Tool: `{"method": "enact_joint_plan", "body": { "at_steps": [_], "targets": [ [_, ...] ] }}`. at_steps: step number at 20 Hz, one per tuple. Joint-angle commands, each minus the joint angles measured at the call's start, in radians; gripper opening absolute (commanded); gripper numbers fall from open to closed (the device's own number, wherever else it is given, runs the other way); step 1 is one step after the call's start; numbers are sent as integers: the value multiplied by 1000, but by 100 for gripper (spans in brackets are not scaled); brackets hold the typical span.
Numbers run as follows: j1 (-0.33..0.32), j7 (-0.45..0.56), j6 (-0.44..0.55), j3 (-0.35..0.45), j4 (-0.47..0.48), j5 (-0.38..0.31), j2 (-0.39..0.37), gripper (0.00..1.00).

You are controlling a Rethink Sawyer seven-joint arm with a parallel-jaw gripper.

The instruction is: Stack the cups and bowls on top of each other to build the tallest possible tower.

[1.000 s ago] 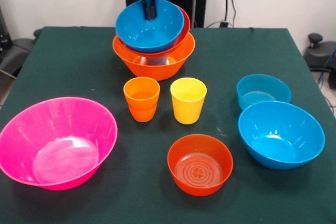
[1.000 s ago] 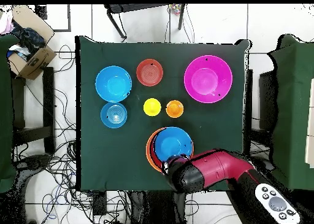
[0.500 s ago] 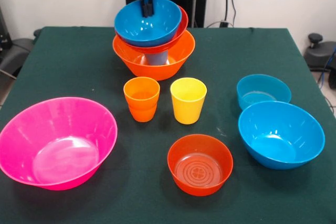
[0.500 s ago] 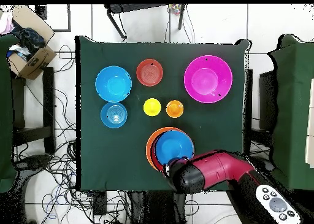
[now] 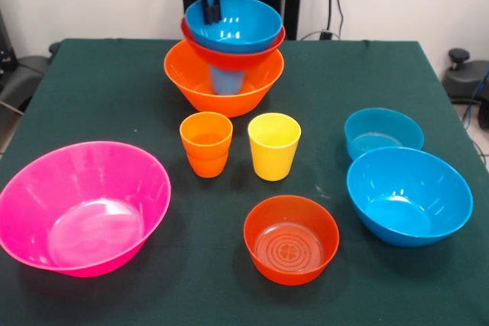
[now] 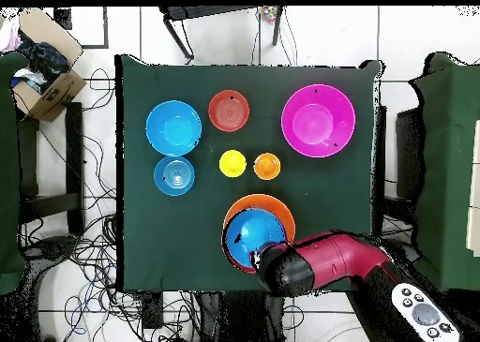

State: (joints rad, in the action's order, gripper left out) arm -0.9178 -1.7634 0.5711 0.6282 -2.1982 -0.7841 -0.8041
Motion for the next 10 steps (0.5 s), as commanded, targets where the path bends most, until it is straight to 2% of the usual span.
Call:
{"method": "enact_joint_plan", "body": {
  "at_steps": [1, 10],
  "targets": [
    [41, 28, 78, -28, 48, 7, 62, 0],
    [21, 40, 78, -26, 36, 11, 51, 0]
  ]
}}
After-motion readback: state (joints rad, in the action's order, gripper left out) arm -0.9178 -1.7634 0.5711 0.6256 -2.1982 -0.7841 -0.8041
